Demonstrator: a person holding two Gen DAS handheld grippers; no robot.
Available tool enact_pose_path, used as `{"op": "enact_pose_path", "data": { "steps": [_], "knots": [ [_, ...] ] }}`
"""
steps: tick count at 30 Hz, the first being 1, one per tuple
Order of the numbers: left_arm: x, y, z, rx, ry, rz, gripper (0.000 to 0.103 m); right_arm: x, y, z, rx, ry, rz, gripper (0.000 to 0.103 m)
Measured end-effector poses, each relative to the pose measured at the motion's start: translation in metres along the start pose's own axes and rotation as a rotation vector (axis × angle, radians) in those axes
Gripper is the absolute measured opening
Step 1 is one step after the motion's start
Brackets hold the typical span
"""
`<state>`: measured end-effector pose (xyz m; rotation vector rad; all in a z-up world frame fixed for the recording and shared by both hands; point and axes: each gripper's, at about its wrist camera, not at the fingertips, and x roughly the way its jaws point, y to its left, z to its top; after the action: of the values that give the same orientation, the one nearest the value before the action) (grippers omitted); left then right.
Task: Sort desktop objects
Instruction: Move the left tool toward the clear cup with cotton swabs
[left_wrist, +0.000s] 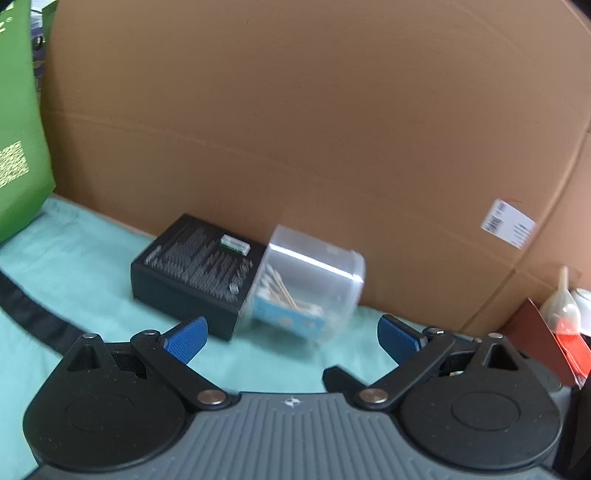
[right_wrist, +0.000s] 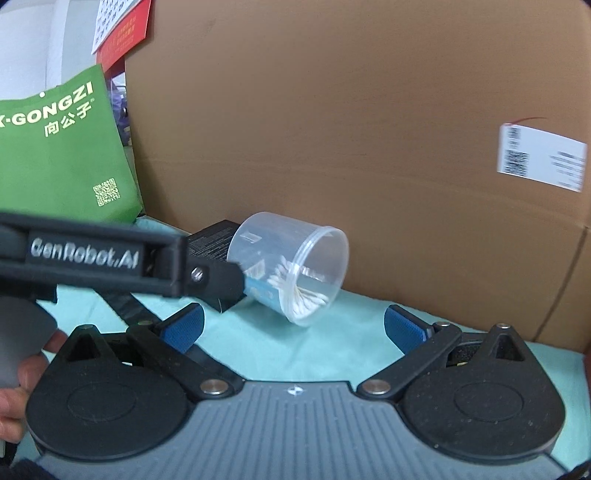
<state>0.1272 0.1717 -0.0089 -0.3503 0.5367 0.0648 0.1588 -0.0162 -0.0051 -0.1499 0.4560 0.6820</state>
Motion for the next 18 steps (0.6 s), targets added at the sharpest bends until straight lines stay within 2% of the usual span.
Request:
{"op": "enact_pose_path", "data": {
  "steps": [4, 9, 14, 16, 17, 18],
  "knots": [
    [0.020, 0.002, 0.014, 0.038, 0.012, 0.002, 0.101, 0.023, -0.001, 0.007, 0.013, 0.020, 0.010, 0.087],
    [0.039, 0.004, 0.022, 0.050, 0.036, 0.000, 0.101, 0.041, -0.006, 0.011, 0.053, 0.026, 0.015, 0.086],
    [0.050, 0.005, 0.025, 0.034, 0.057, -0.053, 0.098, 0.052, -0.006, 0.014, 0.040, 0.020, 0.017, 0.081],
    [0.052, 0.006, 0.027, 0.028, 0.063, -0.079, 0.090, 0.054, -0.007, 0.016, 0.038, 0.012, 0.034, 0.068],
    [0.052, 0.006, 0.026, 0.013, 0.075, -0.105, 0.084, 0.055, -0.008, 0.017, 0.039, 0.010, 0.042, 0.066],
    [0.051, 0.006, 0.026, 0.005, 0.089, -0.117, 0.084, 0.057, -0.009, 0.017, 0.038, 0.013, 0.050, 0.063]
  ]
}}
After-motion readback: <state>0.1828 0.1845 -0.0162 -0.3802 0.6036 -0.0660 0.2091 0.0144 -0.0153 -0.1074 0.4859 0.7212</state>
